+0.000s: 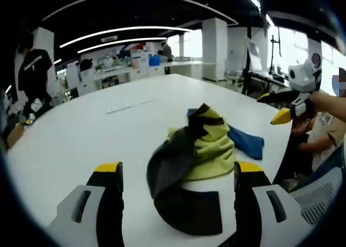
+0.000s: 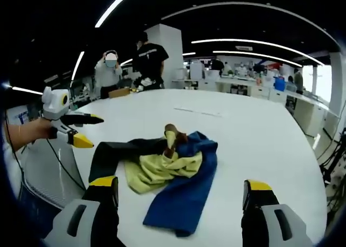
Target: Fold the garment on the visible template until the final outline fits inside the template.
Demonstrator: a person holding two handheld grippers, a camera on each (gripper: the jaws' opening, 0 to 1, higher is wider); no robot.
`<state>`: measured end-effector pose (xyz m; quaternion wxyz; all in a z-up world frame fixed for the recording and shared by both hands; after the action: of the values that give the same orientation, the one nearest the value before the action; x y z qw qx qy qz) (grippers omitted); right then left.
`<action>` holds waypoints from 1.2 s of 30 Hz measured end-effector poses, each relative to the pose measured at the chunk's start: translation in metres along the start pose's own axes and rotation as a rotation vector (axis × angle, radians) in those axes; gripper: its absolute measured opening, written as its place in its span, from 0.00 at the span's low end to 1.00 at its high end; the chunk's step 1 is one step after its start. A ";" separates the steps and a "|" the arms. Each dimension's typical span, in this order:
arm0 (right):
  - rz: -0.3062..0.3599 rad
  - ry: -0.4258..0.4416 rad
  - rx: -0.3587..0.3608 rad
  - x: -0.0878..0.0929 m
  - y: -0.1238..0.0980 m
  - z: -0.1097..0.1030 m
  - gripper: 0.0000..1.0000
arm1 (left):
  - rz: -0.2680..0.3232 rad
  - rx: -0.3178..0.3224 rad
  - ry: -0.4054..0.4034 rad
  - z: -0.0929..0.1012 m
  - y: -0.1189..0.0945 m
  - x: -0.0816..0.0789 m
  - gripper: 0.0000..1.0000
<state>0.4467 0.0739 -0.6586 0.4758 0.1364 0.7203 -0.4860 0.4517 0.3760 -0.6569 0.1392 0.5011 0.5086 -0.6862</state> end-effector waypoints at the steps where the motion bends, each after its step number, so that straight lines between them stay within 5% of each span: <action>1: -0.002 0.000 -0.001 0.000 0.000 0.000 0.94 | -0.001 -0.001 0.000 0.000 0.000 0.000 0.81; 36: 0.000 -0.026 -0.068 -0.007 0.017 0.007 0.80 | 0.016 0.060 0.032 0.000 0.014 -0.014 0.64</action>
<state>0.4657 0.0781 -0.6635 0.4895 0.1141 0.7301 -0.4630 0.4683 0.3656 -0.6533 0.1214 0.5201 0.4858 -0.6919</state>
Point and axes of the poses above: the point that each gripper's makers call its tool centre point, and the gripper's own axes: y roughly forward along the fingers, z roughly to its right, x roughly out of its underside, the point moved 6 cm from there along -y, roughly backward along the fingers, and after that the axes turned 7 degrees about -z, right-handed, at the moved point
